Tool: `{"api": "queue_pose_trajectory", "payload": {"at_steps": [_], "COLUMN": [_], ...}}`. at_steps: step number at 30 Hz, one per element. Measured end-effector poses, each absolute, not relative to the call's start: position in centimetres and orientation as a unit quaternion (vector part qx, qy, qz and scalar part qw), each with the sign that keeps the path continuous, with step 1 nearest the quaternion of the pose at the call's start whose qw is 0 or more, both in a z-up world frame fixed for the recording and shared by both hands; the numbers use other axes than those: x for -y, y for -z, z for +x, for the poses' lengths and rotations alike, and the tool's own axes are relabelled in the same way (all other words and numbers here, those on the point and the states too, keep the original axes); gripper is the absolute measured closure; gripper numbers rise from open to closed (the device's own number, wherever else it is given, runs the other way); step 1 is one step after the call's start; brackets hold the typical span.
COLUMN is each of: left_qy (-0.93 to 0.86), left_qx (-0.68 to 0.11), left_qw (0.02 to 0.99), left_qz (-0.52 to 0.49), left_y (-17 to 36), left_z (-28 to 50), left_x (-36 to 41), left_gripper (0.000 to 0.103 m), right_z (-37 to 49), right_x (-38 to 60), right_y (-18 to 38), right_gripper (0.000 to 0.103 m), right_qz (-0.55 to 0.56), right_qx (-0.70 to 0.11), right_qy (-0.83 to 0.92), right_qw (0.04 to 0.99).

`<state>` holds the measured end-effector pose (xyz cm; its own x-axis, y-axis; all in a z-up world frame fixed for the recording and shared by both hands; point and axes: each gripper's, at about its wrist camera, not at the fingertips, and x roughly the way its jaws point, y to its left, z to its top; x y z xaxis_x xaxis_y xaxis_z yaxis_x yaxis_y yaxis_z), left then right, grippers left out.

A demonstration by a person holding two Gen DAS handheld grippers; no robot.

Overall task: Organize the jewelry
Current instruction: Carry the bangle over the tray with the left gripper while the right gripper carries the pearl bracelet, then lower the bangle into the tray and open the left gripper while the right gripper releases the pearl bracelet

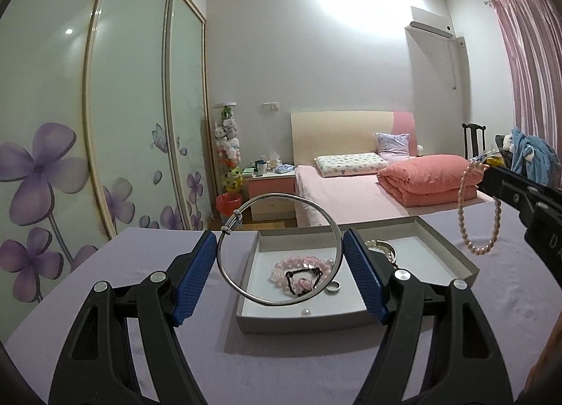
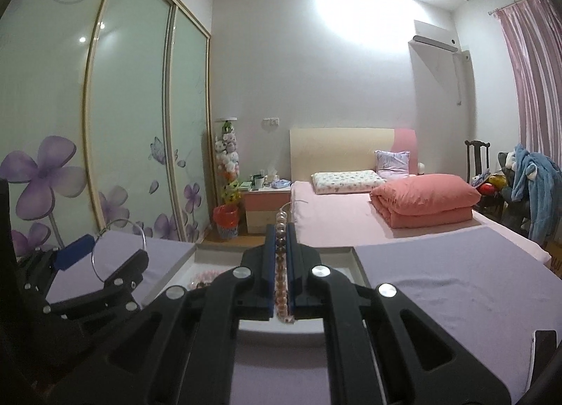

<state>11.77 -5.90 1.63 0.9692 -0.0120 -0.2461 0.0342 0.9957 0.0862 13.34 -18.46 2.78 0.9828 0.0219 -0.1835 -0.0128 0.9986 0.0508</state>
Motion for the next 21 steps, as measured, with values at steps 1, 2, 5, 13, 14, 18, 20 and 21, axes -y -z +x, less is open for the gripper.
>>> {"api": "queue_pose_trajectory", "payload": {"at_steps": [1, 2, 5, 13, 14, 18, 20, 21], "left_qy": [0.011, 0.010, 0.008, 0.012, 0.015, 0.023, 0.029, 0.030], "left_qx": [-0.123, -0.122, -0.122, -0.132, -0.137, -0.159, -0.174, -0.181], "left_qw": [0.991, 0.991, 0.991, 0.990, 0.990, 0.986, 0.983, 0.982], "left_qz": [0.045, 0.044, 0.046, 0.043, 0.042, 0.043, 0.041, 0.041], "left_y": [-1.5, -1.5, -1.5, -1.0, -0.8, 0.0, 0.5, 0.8], "left_z": [11.8, 12.1, 12.9, 15.3, 15.7, 17.4, 18.4, 18.7], "left_x": [5.9, 5.9, 5.8, 5.9, 6.0, 6.3, 6.4, 6.4], "left_gripper": [0.029, 0.029, 0.029, 0.029, 0.029, 0.029, 0.029, 0.029], "right_z": [13.6, 14.0, 14.9, 19.0, 19.7, 22.5, 23.9, 24.4], "right_x": [18.5, 18.6, 18.8, 19.5, 19.6, 19.8, 20.1, 20.2], "right_y": [-2.9, -2.9, -3.0, -2.1, -1.8, -0.7, 0.0, 0.3], "right_gripper": [0.097, 0.097, 0.097, 0.097, 0.097, 0.097, 0.097, 0.097], "right_qz": [0.025, 0.026, 0.028, 0.033, 0.035, 0.044, 0.052, 0.056], "right_qx": [-0.092, -0.091, -0.091, -0.113, -0.119, -0.147, -0.164, -0.171], "right_qy": [-0.007, -0.006, -0.003, -0.001, -0.001, -0.001, -0.003, -0.004], "right_qw": [0.995, 0.995, 0.995, 0.993, 0.992, 0.988, 0.985, 0.984]}}
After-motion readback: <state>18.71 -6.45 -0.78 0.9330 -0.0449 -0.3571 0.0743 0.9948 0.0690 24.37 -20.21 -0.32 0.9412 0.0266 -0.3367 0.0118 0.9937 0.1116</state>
